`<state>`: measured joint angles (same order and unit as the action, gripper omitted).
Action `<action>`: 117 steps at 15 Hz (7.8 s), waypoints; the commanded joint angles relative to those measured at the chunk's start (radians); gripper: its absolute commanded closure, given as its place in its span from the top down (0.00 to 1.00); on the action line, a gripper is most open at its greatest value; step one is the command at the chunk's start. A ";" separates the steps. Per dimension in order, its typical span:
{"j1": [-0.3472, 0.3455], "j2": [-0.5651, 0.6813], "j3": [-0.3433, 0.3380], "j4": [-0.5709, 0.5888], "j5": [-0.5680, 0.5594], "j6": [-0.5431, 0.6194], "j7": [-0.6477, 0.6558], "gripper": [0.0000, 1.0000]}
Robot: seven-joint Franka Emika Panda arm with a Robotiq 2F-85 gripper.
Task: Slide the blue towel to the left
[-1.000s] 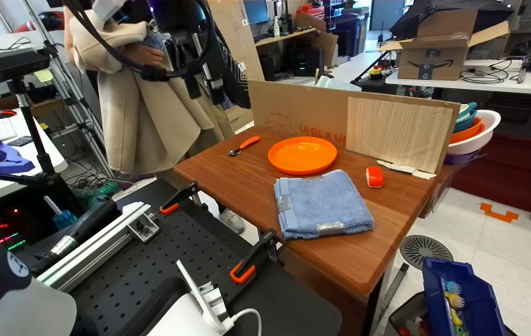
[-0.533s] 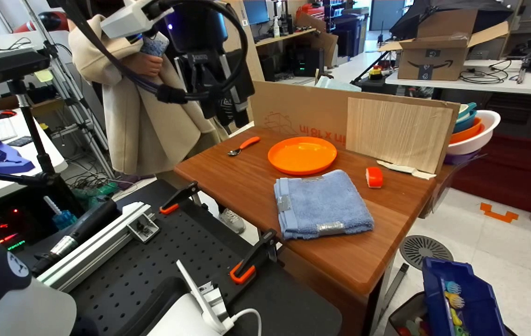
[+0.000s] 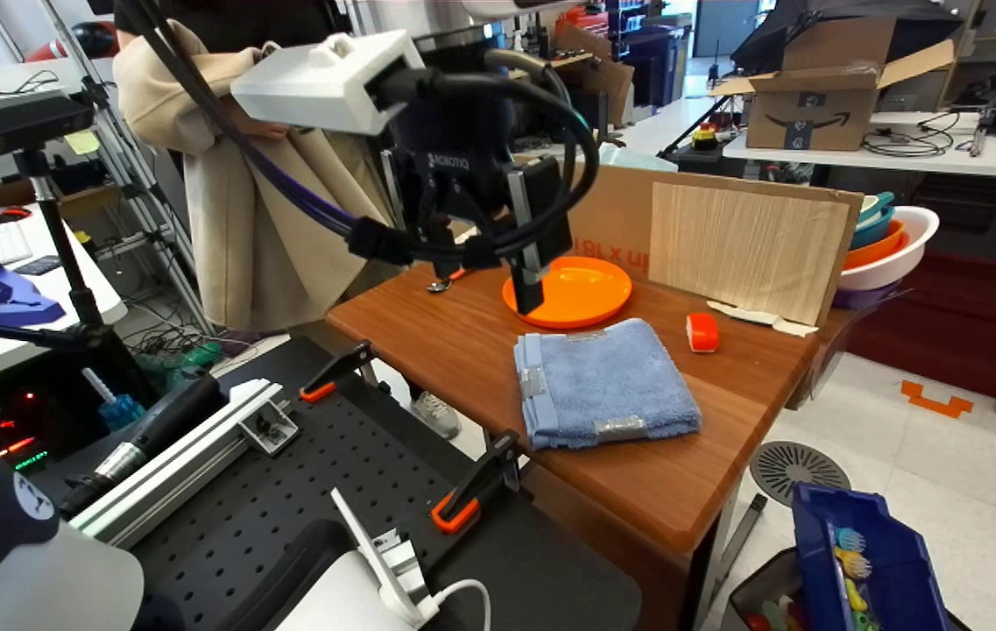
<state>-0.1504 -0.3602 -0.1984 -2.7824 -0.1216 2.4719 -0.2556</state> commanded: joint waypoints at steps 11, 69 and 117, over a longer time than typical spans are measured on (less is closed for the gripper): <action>-0.020 0.113 -0.044 0.064 0.031 0.020 -0.025 1.00; -0.063 0.653 0.028 0.467 0.208 0.035 -0.038 1.00; 0.280 0.857 0.056 0.429 -0.118 0.234 0.390 1.00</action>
<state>0.1067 0.4845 -0.1418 -2.3437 -0.2117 2.6718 0.0963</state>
